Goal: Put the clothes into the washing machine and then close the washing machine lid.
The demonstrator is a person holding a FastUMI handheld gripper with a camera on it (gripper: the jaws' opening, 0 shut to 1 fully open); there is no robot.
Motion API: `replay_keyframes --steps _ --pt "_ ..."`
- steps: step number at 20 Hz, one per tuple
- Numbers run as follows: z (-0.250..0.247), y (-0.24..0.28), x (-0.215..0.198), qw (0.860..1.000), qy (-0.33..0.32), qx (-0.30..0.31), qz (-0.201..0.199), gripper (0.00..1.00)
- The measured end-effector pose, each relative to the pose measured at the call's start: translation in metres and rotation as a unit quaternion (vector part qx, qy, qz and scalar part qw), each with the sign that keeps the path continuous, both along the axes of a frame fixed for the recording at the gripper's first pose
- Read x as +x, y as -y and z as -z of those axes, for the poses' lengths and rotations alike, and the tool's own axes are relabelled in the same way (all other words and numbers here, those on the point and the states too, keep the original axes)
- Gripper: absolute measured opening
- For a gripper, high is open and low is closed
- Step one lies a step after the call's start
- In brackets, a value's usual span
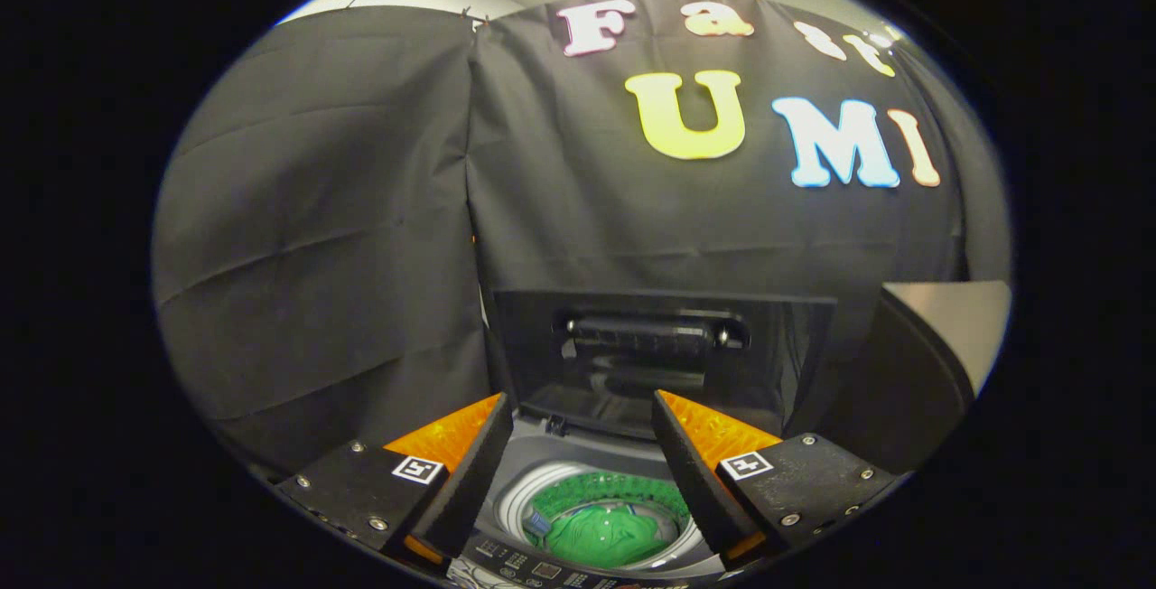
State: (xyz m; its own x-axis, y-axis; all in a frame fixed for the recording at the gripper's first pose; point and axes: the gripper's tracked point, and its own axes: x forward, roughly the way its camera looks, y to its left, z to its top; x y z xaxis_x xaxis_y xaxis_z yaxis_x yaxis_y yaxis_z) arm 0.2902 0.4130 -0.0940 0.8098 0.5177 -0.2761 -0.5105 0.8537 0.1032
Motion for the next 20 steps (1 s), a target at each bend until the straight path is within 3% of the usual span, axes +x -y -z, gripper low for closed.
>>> replay_keyframes --steps 7,12,20 --pt "-0.062 -0.006 0.036 0.998 0.055 0.012 0.024 0.95" --pt "-0.062 -0.01 0.082 0.998 0.02 -0.003 0.057 0.95" --pt "-0.058 -0.029 0.135 0.997 -0.001 -0.029 0.077 0.95"
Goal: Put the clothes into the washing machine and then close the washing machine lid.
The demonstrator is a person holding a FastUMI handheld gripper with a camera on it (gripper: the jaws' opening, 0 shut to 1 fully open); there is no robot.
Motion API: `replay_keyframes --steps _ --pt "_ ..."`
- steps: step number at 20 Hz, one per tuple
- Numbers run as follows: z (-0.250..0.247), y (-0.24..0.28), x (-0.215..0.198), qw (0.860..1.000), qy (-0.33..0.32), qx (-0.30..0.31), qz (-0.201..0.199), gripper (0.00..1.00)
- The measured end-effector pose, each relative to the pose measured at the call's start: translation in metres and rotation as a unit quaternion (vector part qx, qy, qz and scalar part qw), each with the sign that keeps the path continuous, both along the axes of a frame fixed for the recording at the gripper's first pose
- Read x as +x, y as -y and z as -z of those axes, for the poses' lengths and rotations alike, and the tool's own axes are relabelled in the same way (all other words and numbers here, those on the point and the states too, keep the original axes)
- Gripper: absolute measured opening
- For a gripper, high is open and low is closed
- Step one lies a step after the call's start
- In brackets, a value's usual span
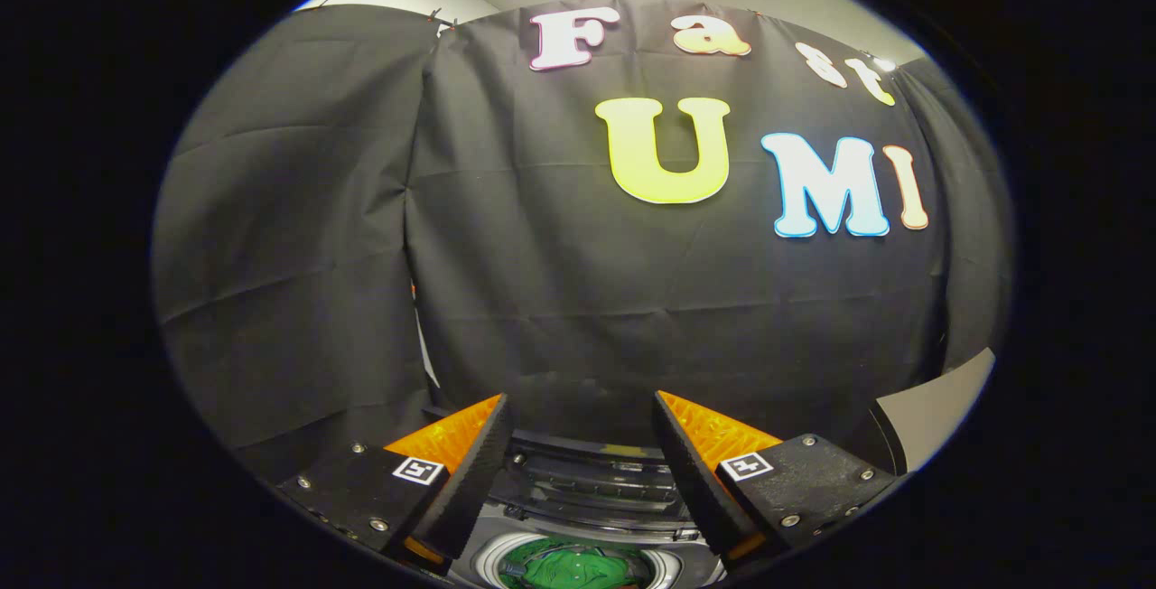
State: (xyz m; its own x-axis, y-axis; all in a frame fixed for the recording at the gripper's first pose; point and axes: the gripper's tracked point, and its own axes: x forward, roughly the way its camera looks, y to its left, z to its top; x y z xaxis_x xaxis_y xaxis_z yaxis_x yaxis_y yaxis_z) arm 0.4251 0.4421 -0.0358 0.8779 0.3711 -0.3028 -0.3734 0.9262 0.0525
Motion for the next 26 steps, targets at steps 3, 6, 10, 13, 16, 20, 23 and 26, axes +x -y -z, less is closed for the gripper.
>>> replay_keyframes --steps 3,6,10,13,16,20,23,26 --pt "0.017 -0.003 0.022 0.999 -0.028 -0.016 0.018 0.96" --pt "0.039 -0.003 0.037 0.997 -0.064 -0.026 0.032 0.95" --pt "0.065 -0.003 0.044 0.993 -0.103 -0.047 0.042 0.96" --pt "0.071 -0.004 0.048 0.991 -0.115 -0.039 0.046 0.96" --pt "0.075 -0.004 0.047 0.989 -0.141 -0.019 0.048 0.96" --pt "0.073 -0.003 0.037 0.987 -0.156 -0.013 0.036 0.96" --pt "0.071 -0.004 0.023 0.986 -0.164 -0.011 0.026 0.95" --pt "0.07 -0.004 0.007 0.985 -0.173 -0.002 0.006 0.95"
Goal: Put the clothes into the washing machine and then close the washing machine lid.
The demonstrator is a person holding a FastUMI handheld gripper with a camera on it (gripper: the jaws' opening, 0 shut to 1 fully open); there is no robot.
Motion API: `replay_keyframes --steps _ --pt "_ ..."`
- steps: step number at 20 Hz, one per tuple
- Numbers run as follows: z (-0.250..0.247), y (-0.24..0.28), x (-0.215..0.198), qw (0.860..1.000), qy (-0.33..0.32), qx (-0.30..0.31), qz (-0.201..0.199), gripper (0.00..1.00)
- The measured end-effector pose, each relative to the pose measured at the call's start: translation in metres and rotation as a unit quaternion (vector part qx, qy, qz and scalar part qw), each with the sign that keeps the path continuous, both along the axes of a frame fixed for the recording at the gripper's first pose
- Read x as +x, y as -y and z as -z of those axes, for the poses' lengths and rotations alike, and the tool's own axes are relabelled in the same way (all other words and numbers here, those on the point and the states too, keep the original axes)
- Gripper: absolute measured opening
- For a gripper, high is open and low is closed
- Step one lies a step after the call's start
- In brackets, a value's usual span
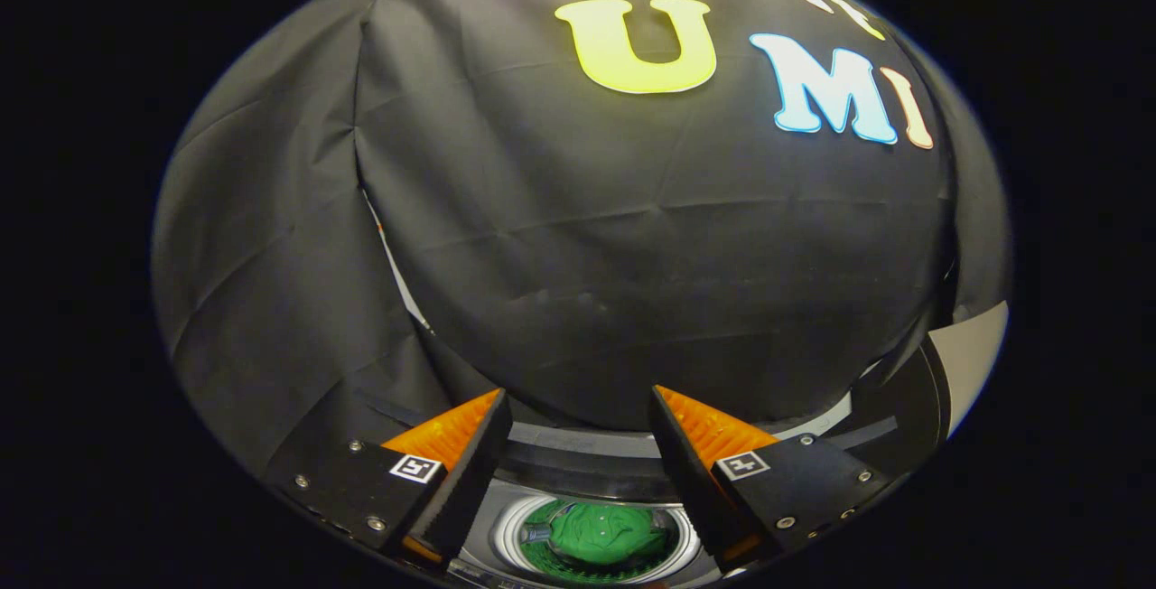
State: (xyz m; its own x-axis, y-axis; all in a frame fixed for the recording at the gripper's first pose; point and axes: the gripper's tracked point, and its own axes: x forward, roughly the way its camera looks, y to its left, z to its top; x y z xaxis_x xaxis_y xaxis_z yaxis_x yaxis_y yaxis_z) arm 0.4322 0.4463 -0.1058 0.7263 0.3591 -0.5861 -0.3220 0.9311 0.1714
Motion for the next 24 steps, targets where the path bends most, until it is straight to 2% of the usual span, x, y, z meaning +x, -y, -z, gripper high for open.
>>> replay_keyframes --steps 5,6,8,19,24 --pt "0.017 0.008 -0.036 0.999 -0.047 0.006 -0.012 0.92" --pt "0.021 0.006 -0.032 0.999 -0.028 0.004 -0.018 0.9" --pt "0.018 0.009 -0.053 1.0 -0.021 0.004 -0.016 0.87" --pt "0.031 0.013 -0.091 1.0 0.003 0.0 -0.026 0.86" --pt "0.063 0.017 -0.12 0.999 -0.014 -0.002 -0.048 0.87"
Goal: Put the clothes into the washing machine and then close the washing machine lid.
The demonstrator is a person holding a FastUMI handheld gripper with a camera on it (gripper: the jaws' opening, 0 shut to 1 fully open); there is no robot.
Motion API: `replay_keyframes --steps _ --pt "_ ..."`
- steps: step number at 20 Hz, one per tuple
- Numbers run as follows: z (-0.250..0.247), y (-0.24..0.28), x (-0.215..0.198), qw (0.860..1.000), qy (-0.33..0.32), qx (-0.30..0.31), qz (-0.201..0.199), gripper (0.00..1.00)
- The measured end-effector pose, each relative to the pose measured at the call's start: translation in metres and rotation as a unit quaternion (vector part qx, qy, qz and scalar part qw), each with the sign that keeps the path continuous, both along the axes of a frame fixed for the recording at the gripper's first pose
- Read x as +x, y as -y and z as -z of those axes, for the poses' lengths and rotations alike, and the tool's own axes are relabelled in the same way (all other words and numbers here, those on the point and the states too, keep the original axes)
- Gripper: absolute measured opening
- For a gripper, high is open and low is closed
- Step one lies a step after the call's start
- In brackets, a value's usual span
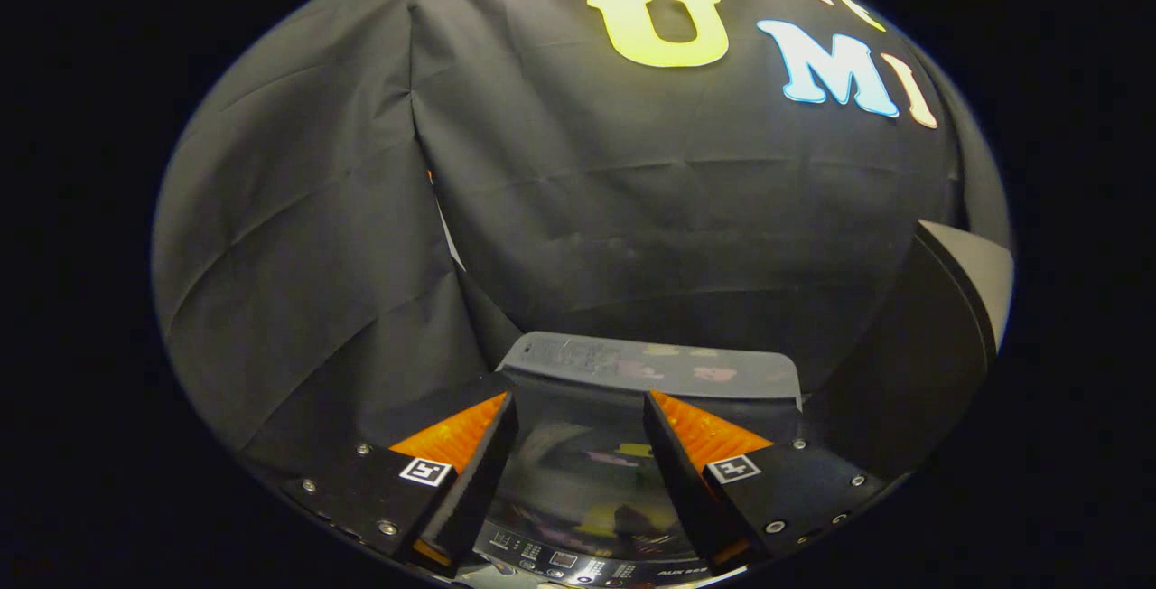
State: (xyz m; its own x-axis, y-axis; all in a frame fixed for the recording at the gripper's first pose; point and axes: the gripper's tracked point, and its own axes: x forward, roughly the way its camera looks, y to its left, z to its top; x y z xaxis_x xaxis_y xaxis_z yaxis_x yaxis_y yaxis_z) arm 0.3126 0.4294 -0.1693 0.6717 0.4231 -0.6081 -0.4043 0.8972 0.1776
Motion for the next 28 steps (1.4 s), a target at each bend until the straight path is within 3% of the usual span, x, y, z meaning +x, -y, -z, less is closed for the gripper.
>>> replay_keyframes --steps 6,10,20,28 --pt "0.028 0.012 -0.027 1.0 -0.01 -0.018 -0.01 0.88" --pt "0.017 0.009 -0.035 1.0 0.009 -0.009 -0.011 0.89" --pt "-0.089 0.066 -0.064 0.993 0.105 0.033 0.044 0.94" --pt "-0.166 0.149 -0.105 0.979 0.193 0.042 0.045 0.94"
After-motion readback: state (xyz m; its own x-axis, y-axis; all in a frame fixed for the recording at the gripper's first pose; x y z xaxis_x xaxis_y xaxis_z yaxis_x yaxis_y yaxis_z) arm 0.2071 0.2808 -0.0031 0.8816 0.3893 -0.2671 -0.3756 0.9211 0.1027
